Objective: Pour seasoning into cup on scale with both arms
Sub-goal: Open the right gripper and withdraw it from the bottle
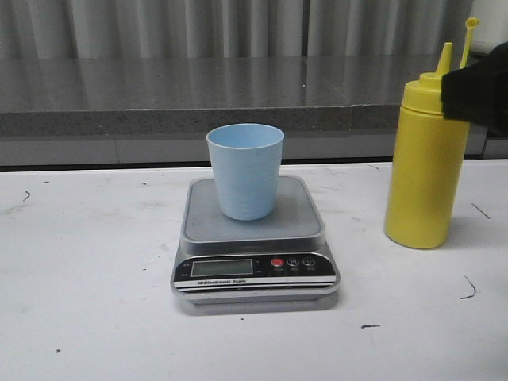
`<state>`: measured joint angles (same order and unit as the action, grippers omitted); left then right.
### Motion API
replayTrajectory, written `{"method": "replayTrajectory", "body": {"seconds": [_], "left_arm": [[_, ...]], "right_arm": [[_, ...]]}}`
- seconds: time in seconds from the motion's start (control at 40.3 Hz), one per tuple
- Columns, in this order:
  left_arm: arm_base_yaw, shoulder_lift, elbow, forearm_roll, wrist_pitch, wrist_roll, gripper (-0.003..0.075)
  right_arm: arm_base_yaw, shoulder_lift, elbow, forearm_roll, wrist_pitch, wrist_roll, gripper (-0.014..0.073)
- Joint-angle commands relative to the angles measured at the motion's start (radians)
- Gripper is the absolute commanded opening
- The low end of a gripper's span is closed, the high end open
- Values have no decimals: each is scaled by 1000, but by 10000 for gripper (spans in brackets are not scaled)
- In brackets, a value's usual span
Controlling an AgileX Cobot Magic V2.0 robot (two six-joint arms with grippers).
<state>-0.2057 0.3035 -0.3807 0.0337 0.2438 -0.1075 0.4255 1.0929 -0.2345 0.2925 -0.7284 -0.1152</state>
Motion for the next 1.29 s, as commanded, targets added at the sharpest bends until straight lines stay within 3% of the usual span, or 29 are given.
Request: {"method": "replayTrajectory", "body": {"seconds": [0.0,0.124,0.174,0.372,0.545,0.694,0.793,1.264], "left_arm": [[2,8,-25,-8,-86,-11,-20],[2,8,-25,-8,-86,-11,-20],[2,8,-25,-8,-86,-11,-20],[2,8,-25,-8,-86,-11,-20],[2,8,-25,-8,-86,-11,-20],[2,8,-25,-8,-86,-11,-20],[2,8,-25,-8,-86,-11,-20],[2,8,-25,-8,-86,-11,-20]], "right_arm": [[0,-111,-20,-18,27,1,185],[0,-237,-16,-18,82,1,-39],[0,-296,-16,-18,108,1,-76],[-1,-525,-20,-17,311,-9,-70],[-7,-653,-99,-21,762,-79,-67],[-7,-684,-177,-56,1020,-82,-67],[-7,-685,-202,-57,1076,-82,-67],[-7,-684,-202,-57,1078,-82,-71]]}}
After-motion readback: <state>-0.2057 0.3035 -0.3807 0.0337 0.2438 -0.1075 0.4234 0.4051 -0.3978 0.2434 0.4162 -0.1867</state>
